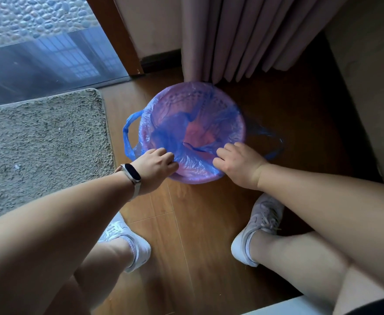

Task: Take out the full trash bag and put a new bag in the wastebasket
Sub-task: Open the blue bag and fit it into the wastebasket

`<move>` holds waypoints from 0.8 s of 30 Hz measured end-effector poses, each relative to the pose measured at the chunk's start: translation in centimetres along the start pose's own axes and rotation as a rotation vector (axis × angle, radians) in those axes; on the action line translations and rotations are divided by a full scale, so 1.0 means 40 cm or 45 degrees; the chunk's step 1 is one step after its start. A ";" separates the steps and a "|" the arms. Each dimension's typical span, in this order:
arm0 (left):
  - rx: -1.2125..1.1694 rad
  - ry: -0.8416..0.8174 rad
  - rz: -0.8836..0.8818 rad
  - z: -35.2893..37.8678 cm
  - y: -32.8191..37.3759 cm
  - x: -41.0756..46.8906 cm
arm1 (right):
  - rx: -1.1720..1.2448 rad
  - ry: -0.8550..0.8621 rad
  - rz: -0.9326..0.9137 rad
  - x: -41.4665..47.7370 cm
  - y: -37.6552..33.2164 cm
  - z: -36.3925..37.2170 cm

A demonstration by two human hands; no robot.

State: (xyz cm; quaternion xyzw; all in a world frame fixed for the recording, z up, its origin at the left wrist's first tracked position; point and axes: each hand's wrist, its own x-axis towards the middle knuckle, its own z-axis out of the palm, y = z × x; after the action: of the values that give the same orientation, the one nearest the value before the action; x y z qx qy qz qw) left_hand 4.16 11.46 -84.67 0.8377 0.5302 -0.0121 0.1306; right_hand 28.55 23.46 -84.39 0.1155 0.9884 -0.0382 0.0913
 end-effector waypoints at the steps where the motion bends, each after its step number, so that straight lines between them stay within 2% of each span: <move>1: -0.010 -0.038 0.004 0.002 0.001 -0.008 | 0.024 -0.039 -0.011 -0.003 0.000 -0.004; 5: 0.006 -0.110 0.010 -0.011 -0.018 -0.031 | 0.171 -0.131 0.089 -0.025 0.005 -0.014; 9: -0.006 -0.033 -0.051 -0.028 -0.031 -0.043 | 0.330 -0.019 0.321 -0.020 0.014 -0.034; 11: -0.034 0.061 -0.234 -0.028 -0.034 -0.036 | 0.453 0.093 0.549 0.001 0.021 -0.031; 15: -0.176 0.205 -0.700 -0.029 -0.043 0.000 | 0.774 0.246 1.218 0.044 0.041 -0.019; 17: -0.261 0.215 -0.819 -0.024 -0.049 0.013 | 0.895 0.282 1.398 0.055 0.053 -0.013; 20: -0.352 0.306 -0.983 -0.016 -0.063 0.027 | 1.165 0.270 1.476 0.063 0.072 0.003; 24: -0.489 0.318 -1.188 -0.004 -0.092 0.040 | 1.068 0.083 1.402 0.060 0.097 0.034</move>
State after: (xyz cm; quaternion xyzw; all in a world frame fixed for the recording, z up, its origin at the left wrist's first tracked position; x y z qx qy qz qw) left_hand 1.57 14.39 -85.52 0.4683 0.8514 0.1287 0.1982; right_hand 27.40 27.63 -86.39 0.6269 0.6898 -0.3618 0.0155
